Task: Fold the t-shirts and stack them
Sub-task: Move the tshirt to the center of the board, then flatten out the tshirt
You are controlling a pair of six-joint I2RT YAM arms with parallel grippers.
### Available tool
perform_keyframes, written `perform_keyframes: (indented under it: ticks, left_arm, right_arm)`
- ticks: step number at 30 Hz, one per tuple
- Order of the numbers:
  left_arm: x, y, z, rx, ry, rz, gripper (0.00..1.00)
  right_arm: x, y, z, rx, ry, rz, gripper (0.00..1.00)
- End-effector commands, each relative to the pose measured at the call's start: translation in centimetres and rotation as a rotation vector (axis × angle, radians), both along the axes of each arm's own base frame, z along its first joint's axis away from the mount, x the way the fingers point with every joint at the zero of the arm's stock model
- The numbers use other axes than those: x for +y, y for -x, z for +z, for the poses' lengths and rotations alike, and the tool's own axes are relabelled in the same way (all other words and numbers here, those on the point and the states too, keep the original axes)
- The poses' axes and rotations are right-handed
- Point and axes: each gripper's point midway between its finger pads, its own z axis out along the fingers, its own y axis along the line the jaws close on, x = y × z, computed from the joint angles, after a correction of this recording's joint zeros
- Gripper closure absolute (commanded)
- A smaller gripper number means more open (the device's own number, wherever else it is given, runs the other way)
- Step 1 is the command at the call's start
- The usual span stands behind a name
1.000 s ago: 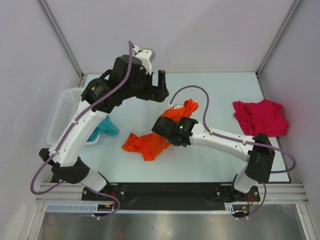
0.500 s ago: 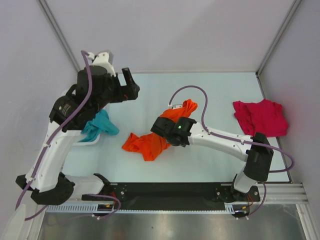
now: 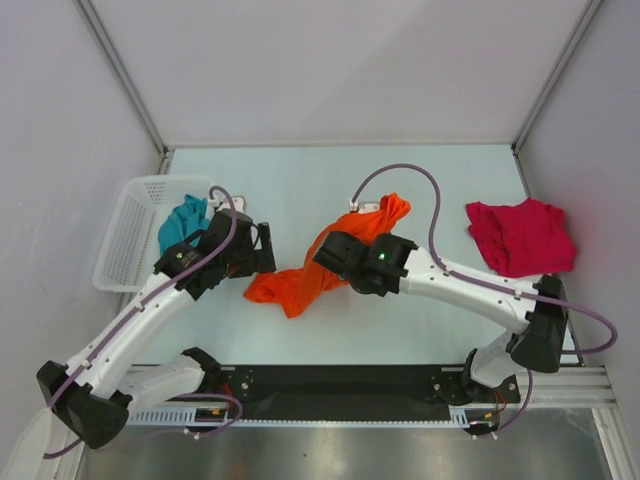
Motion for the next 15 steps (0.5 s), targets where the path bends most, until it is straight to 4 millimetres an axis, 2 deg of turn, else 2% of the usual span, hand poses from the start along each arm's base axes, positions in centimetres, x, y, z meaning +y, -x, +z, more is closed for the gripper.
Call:
perform_keyframes:
  ticks: [1,2,4,5,7,8,9,14,15]
  left_arm:
    - [-1.5,-1.1,0.2,-0.073,0.119,0.014,0.01]
    - [-1.7,-0.8,-0.9,-0.049,0.121,0.002,0.01]
    - [-2.5,-1.2,-1.6,-0.056,0.148,-0.016,0.02]
    - [-2.6,-1.0,-2.7,-0.038,0.149,-0.023,0.02]
    - [-3.6,-1.4,-3.5,-0.039,0.181,-0.044,0.04]
    - [-3.6,-1.2,-4.7,-0.018,0.176,-0.05,0.05]
    - [-4.3,-1.5,-5.1,-0.019,0.195,-0.067,0.07]
    - [-4.9,-1.3,-9.3,0.05,0.185,-0.087,0.12]
    - [-5.2,-1.5,-9.6,0.044,0.196,-0.092,0.13]
  right_arm:
    - [-0.9,-0.3,4.7,-0.126,-0.121,-0.046,0.38]
    - [-1.0,-0.3,4.9,-0.129,-0.127,-0.048,0.38]
    - [-1.5,-0.1,5.4,-0.136,-0.133,-0.053,0.38]
    - [-1.5,-0.1,5.4,-0.137,-0.136,-0.055,0.38]
    - [-1.9,0.0,5.6,-0.137,-0.13,-0.06,0.38]
    - [-2.1,0.1,5.6,-0.139,-0.13,-0.066,0.38]
    - [-2.4,0.1,5.7,-0.14,-0.123,-0.072,0.38]
    - [-2.7,0.2,6.0,-0.136,-0.103,-0.072,0.37]
    - [-2.7,0.2,6.0,-0.135,-0.098,-0.073,0.37]
